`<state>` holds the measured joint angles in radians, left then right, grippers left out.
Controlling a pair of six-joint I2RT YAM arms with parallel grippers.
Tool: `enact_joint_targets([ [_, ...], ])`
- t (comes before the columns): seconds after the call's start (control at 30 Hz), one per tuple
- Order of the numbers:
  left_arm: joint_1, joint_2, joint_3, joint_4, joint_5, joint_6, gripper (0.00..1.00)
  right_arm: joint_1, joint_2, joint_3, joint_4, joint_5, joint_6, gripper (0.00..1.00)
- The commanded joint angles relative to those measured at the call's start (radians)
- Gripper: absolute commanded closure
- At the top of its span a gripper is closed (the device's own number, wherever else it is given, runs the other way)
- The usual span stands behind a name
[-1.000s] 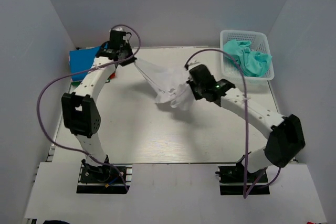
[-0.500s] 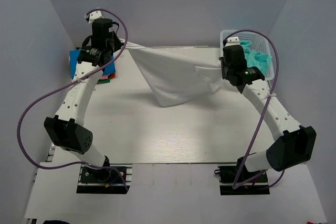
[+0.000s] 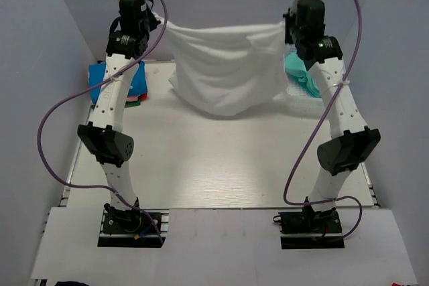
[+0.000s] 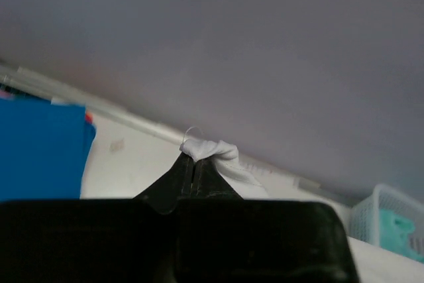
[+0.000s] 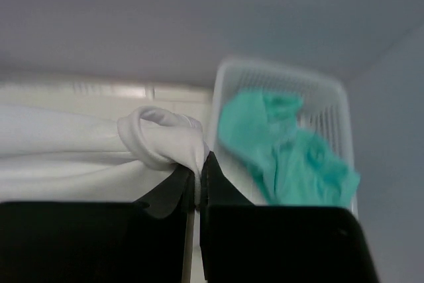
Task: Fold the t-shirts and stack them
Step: Flatten out the tshirt
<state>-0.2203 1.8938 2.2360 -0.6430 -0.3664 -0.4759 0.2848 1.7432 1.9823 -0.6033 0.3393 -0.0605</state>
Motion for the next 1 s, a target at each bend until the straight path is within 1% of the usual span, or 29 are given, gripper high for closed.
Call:
enact_joint_targets([
  [0.0, 0.021, 0.065, 0.236, 0.117, 0.0, 0.075, 1.0, -0.029, 0.105, 0.326, 0.119, -0.032, -0.085, 1.0],
  [0.03, 0.021, 0.065, 0.237, 0.146, 0.0, 0.076, 1.0, -0.026, 0.152, 0.439, 0.135, -0.033, -0.103, 1.0],
  [0.07, 0.03, 0.026, 0.203, 0.217, 0.0, 0.103, 1.0, -0.027, 0.162, 0.44, 0.178, -0.043, -0.119, 0.99],
  [0.1, 0.03, 0.001, 0.177, 0.251, -0.017, 0.112, 1.0, -0.032, 0.15, 0.425, 0.25, -0.055, -0.127, 0.99],
  [0.13, 0.03, -0.024, 0.15, 0.282, -0.028, 0.112, 1.0, -0.032, 0.118, 0.327, 0.282, -0.054, -0.136, 0.99],
  [0.17, 0.03, -0.045, 0.111, 0.323, -0.037, 0.152, 1.0, -0.038, 0.07, 0.288, 0.369, -0.066, -0.139, 0.99],
  [0.2, 0.03, -0.067, 0.102, 0.324, -0.046, 0.163, 1.0, -0.042, 0.018, 0.25, 0.39, -0.091, -0.136, 0.99],
  [0.23, 0.03, -0.106, 0.091, 0.324, -0.046, 0.172, 1.0, -0.042, 0.001, 0.186, 0.402, -0.092, -0.127, 0.99],
  [0.27, 0.03, -0.133, 0.033, 0.312, -0.055, 0.184, 1.0, -0.044, -0.046, 0.137, 0.395, -0.111, -0.124, 0.99],
  [0.3, 0.03, -0.163, -0.016, 0.303, -0.055, 0.184, 1.0, -0.048, -0.06, 0.084, 0.387, -0.127, -0.127, 0.96],
  [0.33, 0.03, -0.198, -0.074, 0.302, -0.072, 0.184, 1.0, -0.049, -0.069, 0.052, 0.384, -0.135, -0.133, 0.96],
  [0.37, 0.03, -0.276, -0.211, 0.287, -0.091, 0.169, 1.0, -0.047, -0.088, -0.014, 0.366, -0.143, -0.139, 0.96],
  [0.4, 0.03, -0.321, -0.29, 0.264, -0.091, 0.131, 1.0, -0.042, -0.12, -0.093, 0.353, -0.144, -0.133, 0.95],
  [0.43, 0.03, -0.369, -0.464, 0.253, -0.091, 0.108, 1.0, -0.041, -0.134, -0.181, 0.32, -0.19, -0.122, 0.94],
  [0.47, 0.03, -0.468, -0.561, 0.229, -0.091, 0.079, 1.0, -0.041, -0.186, -0.289, 0.306, -0.219, -0.102, 0.93],
  [0.5, 0.03, -0.519, -0.661, 0.218, -0.08, -0.009, 1.0, -0.041, -0.209, -0.351, 0.304, -0.277, -0.093, 0.88],
  [0.53, 0.03, -0.568, -0.857, 0.218, -0.044, -0.045, 1.0, -0.033, -0.252, -0.417, 0.309, -0.304, -0.066, 0.85],
  [0.57, 0.03, -0.613, -0.948, 0.203, -0.026, -0.073, 1.0, -0.032, -0.298, -0.598, 0.307, -0.316, -0.021, 0.82],
  [0.6, 0.03, -0.655, -1.025, 0.143, -0.026, -0.149, 1.0, -0.032, -0.315, -0.652, 0.304, -0.386, -0.007, 0.74],
  [0.63, 0.03, -0.72, -1.13, 0.082, 0.01, -0.203, 1.0, -0.03, -0.351, -0.706, 0.295, -0.402, 0.023, 0.69],
  [0.67, 0.03, -0.746, -1.173, 0.031, 0.038, -0.234, 1.0, -0.029, -0.369, -0.803, 0.286, -0.414, 0.036, 0.65],
  [0.7, 0.03, -0.778, -1.222, -0.072, 0.037, -0.281, 0.81, -0.016, -0.402, -0.877, 0.239, -0.436, 0.053, 0.59],
  [0.73, 0.03, -0.779, -1.236, -0.139, 0.037, -0.32, 0.72, -0.013, -0.404, -0.937, 0.222, -0.436, 0.082, 0.53],
  [0.77, 0.021, -0.798, -1.246, -0.191, 0.037, -0.343, 0.72, -0.013, -0.41, -0.962, 0.205, -0.441, 0.088, 0.5],
  [0.8, 0.021, -0.799, -1.257, -0.26, 0.037, -0.358, 0.7, -0.006, -0.413, -0.994, 0.133, -0.45, 0.087, 0.46],
  [0.83, 0.021, -0.811, -1.266, -0.279, 0.053, -0.372, 0.42, -0.006, -0.413, -0.996, 0.108, -0.448, 0.08, 0.28],
  [0.87, 0.021, -0.811, -1.267, -0.279, 0.066, -0.356, 0.06, -0.006, -0.412, -0.991, 0.071, -0.45, 0.079, 0.14],
  [0.9, 0.021, -0.811, -1.267, -0.299, 0.066, -0.356, 0.0, -0.004, -0.395, -0.975, 0.045, -0.445, 0.064, 0.1],
  [0.97, 0.021, -0.78, -1.213, -0.348, 0.066, -0.366, 0.0, -0.003, -0.381, -0.955, 0.025, -0.441, 0.065, 0.1],
])
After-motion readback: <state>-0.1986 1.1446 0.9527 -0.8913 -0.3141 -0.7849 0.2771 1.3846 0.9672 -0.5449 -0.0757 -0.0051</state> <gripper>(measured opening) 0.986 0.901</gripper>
